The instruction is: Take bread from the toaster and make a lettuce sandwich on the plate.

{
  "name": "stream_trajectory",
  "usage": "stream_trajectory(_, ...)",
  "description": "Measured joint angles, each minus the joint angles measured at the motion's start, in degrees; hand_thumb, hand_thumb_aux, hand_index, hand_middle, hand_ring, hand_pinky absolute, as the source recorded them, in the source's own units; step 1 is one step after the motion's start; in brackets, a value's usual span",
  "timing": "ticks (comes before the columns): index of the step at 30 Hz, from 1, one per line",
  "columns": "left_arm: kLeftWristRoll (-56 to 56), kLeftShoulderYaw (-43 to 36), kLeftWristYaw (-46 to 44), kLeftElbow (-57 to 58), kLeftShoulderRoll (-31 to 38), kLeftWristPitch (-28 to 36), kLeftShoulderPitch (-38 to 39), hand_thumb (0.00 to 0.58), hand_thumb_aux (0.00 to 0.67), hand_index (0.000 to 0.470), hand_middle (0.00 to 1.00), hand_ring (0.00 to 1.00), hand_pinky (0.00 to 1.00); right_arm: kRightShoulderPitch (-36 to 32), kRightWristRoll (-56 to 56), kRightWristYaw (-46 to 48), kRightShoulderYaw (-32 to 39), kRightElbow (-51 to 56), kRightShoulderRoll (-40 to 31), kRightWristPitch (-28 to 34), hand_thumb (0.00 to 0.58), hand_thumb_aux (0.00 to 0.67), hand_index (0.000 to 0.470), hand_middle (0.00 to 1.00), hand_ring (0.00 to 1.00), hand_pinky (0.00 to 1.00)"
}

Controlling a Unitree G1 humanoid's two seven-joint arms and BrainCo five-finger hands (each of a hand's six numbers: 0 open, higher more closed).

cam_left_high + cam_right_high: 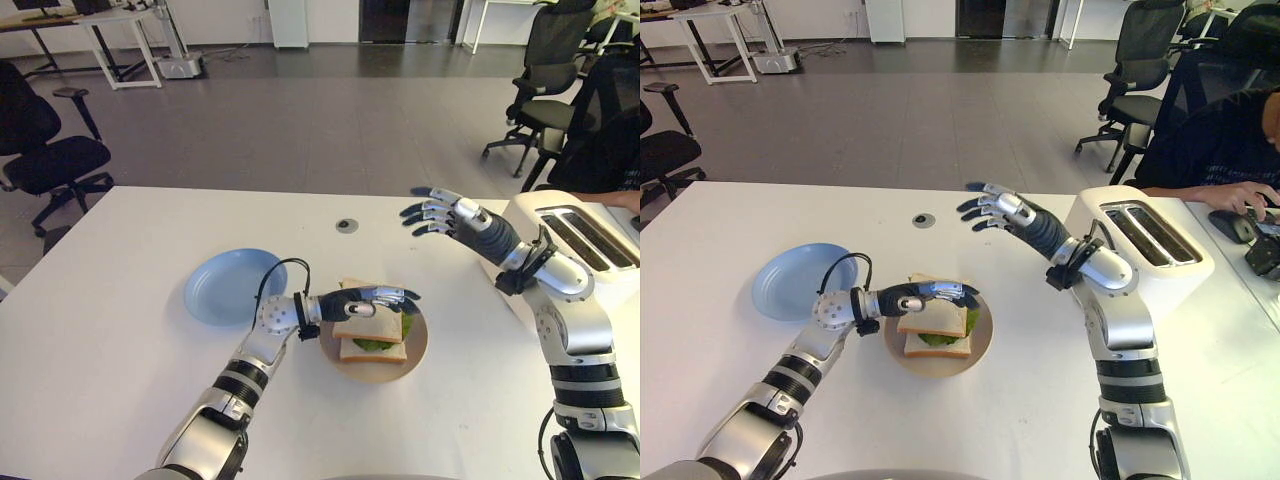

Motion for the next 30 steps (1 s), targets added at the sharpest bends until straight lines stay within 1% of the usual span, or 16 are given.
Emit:
stream_trajectory(2, -4.0, 0.6, -1.2, -5.7, -0.5, 2.6, 1.8, 0.580, 0.670, 0.470, 1.00, 1.00, 1.00, 0.3, 0.0, 1.0, 1.0, -0.4, 0.0, 0.1, 0.580, 0.670, 0.470, 1.00, 1.00, 1.00)
stream_trajectory(4, -7.0, 1.6, -1.8, -10.8, -0.3, 5.0, 3.4, 0.580, 0.670, 0.470, 1.00, 1.00, 1.00, 1.2, 0.7, 4.2, 2.9, -1.8, -0.9, 1.2, 0.580, 0.670, 0.470, 1.00, 1.00, 1.00)
stream_trajectory(6, -9.7, 1.7, -3.5, -17.0, 1.5, 9.7, 5.9, 0.580, 0.670, 0.470, 1.00, 1.00, 1.00, 5.2, 1.2, 10.7, 6.8, -5.4, -5.1, 3.6, 0.580, 0.670, 0.470, 1.00, 1.00, 1.00)
stream_trajectory(8, -11.7, 0.6, -6.9, -23.4, 6.4, 16.7, 9.6, 0.580, 0.670, 0.470, 1.00, 1.00, 1.00, 11.1, 1.1, 18.3, 12.6, -9.5, -11.5, 6.8, 0.580, 0.670, 0.470, 1.00, 1.00, 1.00)
stream_trajectory(10, -11.3, -0.9, -10.4, -26.2, 12.6, 22.9, 14.3, 0.580, 0.670, 0.470, 1.00, 1.00, 1.00, 16.3, 0.3, 24.2, 18.3, -12.1, -16.5, 9.2, 0.580, 0.670, 0.470, 1.00, 1.00, 1.00)
stream_trajectory(13, -9.1, -2.7, -13.5, -27.5, 18.8, 28.8, 18.8, 0.580, 0.670, 0.470, 1.00, 1.00, 1.00, 19.4, -0.2, 27.6, 23.1, -14.6, -18.5, 10.7, 0.580, 0.670, 0.470, 1.00, 1.00, 1.00)
stream_trajectory(16, -6.1, -4.0, -14.6, -28.3, 21.5, 32.0, 19.5, 0.580, 0.670, 0.470, 1.00, 1.00, 1.00, 21.4, -1.3, 28.1, 25.8, -15.0, -19.2, 11.2, 0.580, 0.670, 0.470, 1.00, 1.00, 1.00)
stream_trajectory(18, -2.9, -4.8, -13.8, -26.6, 21.4, 31.1, 19.4, 0.580, 0.670, 0.470, 1.00, 1.00, 1.00, 21.6, -2.4, 27.1, 26.7, -13.7, -18.8, 10.9, 0.580, 0.670, 0.470, 1.00, 1.00, 1.00)
stream_trajectory(19, 0.1, -4.8, -11.8, -23.8, 20.7, 28.7, 18.8, 0.580, 0.670, 0.470, 1.00, 1.00, 1.00, 20.9, -3.9, 25.4, 26.8, -11.0, -17.1, 9.9, 0.580, 0.670, 0.470, 1.00, 1.00, 1.00)
stream_trajectory(21, 2.9, -4.5, -9.4, -19.2, 18.8, 23.4, 16.7, 0.580, 0.670, 0.470, 1.00, 1.00, 1.00, 18.5, -5.2, 22.7, 26.4, -6.9, -14.5, 7.7, 0.580, 0.670, 0.470, 1.00, 1.00, 1.00)
stream_trajectory(24, 6.7, -3.4, -5.1, -9.0, 15.0, 14.1, 11.9, 0.580, 0.670, 0.470, 1.00, 1.00, 1.00, 14.1, -7.0, 17.8, 24.8, 1.7, -9.9, 3.3, 0.580, 0.670, 0.470, 1.00, 1.00, 1.00)
stream_trajectory(26, 9.0, -2.5, -2.2, -0.6, 12.1, 7.6, 7.6, 0.580, 0.670, 0.470, 1.00, 1.00, 1.00, 10.7, -8.5, 13.7, 22.9, 8.9, -7.0, -0.1, 0.580, 0.670, 0.470, 1.00, 1.00, 1.00)
stream_trajectory(28, 11.3, -1.6, 2.1, 10.6, 8.4, 0.8, 2.0, 0.580, 0.670, 0.470, 1.00, 1.00, 1.00, 6.8, -9.5, 9.3, 20.5, 17.4, -3.4, -3.5, 0.580, 0.670, 0.470, 1.00, 1.00, 1.00)
stream_trajectory(30, 13.2, -1.3, 4.9, 18.3, 6.3, -3.0, -2.0, 0.580, 0.670, 0.470, 1.00, 1.00, 1.00, 3.6, -10.2, 6.7, 19.1, 23.8, -1.2, -6.0, 0.580, 0.670, 0.470, 1.00, 1.00, 1.00)
